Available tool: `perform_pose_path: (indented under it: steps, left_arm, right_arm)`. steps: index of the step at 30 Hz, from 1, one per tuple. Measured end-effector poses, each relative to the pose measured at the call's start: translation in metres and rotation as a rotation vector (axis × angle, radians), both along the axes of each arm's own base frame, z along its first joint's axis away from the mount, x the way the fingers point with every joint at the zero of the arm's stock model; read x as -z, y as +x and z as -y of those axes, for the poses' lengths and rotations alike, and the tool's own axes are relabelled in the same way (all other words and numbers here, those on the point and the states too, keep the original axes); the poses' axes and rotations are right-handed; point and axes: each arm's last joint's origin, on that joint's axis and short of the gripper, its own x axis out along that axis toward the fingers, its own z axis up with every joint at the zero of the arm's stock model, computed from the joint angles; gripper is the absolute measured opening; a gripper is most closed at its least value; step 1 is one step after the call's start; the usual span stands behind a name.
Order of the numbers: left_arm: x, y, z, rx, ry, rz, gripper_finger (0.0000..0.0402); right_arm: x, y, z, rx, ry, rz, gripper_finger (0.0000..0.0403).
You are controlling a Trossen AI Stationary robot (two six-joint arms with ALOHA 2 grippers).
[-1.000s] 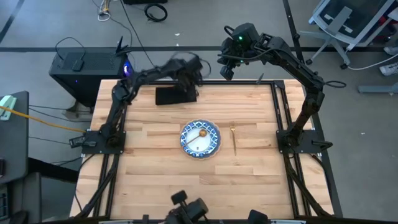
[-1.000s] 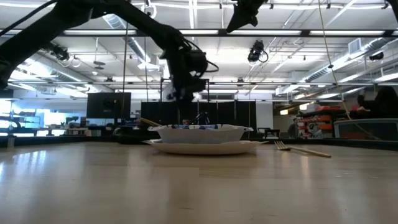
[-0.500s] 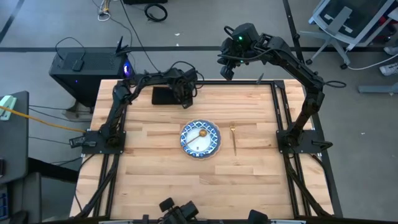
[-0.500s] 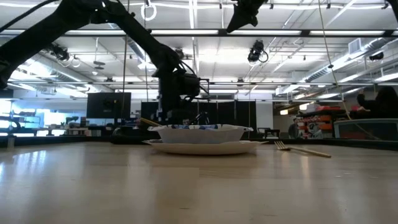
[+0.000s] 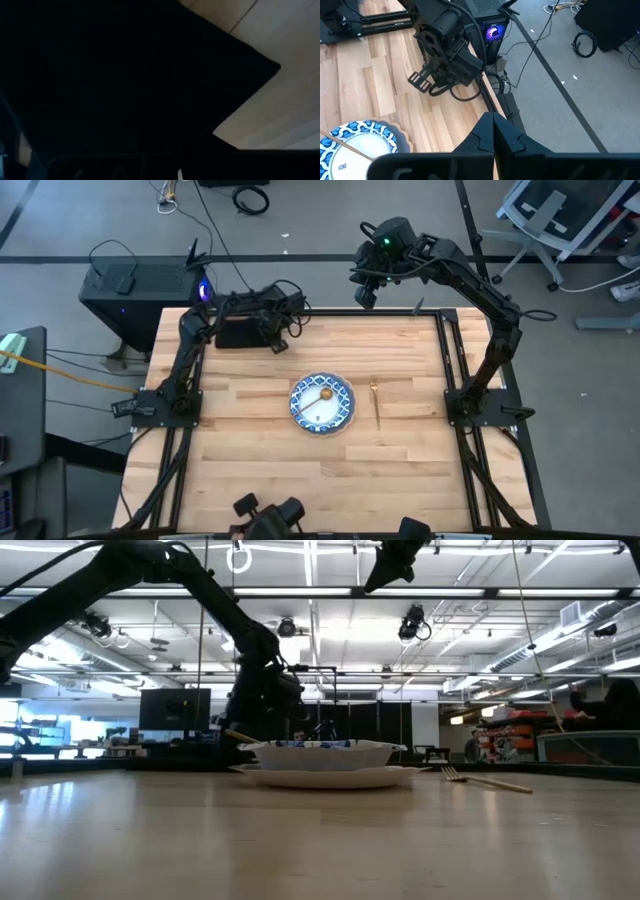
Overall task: Set table place
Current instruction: Move the black napkin to the top left corner of the table, then return to Home Position
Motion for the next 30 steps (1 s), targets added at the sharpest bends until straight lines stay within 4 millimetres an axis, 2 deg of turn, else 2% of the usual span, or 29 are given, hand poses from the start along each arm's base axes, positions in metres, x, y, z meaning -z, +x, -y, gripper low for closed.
perform_pose_path:
  steps: [6,10,14,17,19,22,26,30]
  left_arm:
    - [0.005,-0.017,-0.004,-0.007,-0.016,-0.073,0.0005]
    - [-0.011,-0.013,-0.010,-0.009,0.040,0.001,0.0003]
    - [-0.062,-0.009,-0.007,-0.005,0.148,0.115,0.0004]
    - [-0.093,-0.008,0.004,0.004,0.237,0.181,0.0004]
    - [-0.121,-0.011,0.015,-0.002,0.320,0.225,0.0003]
    - [-0.160,-0.016,0.036,-0.018,0.432,0.296,0.0004]
    - [-0.210,-0.027,0.075,-0.036,0.592,0.409,0.0003]
    - [-0.248,-0.040,0.116,-0.065,0.717,0.534,0.0004]
  right_arm:
    - [0.000,0.000,0.000,0.000,0.000,0.000,0.0000]
    - [0.000,0.000,0.000,0.000,-0.001,0.001,0.0000]
    - [-0.001,-0.001,0.000,-0.005,-0.011,0.002,0.0000]
    - [-0.007,-0.006,-0.003,0.018,-0.044,0.003,0.0000]
    - [-0.013,-0.012,-0.008,0.036,-0.073,0.014,0.0000]
    - [-0.026,-0.025,-0.017,0.073,-0.127,0.034,0.0000]
    - [-0.049,-0.050,-0.040,0.108,-0.214,0.083,0.0000]
    - [-0.066,-0.073,-0.068,0.123,-0.271,0.130,0.0000]
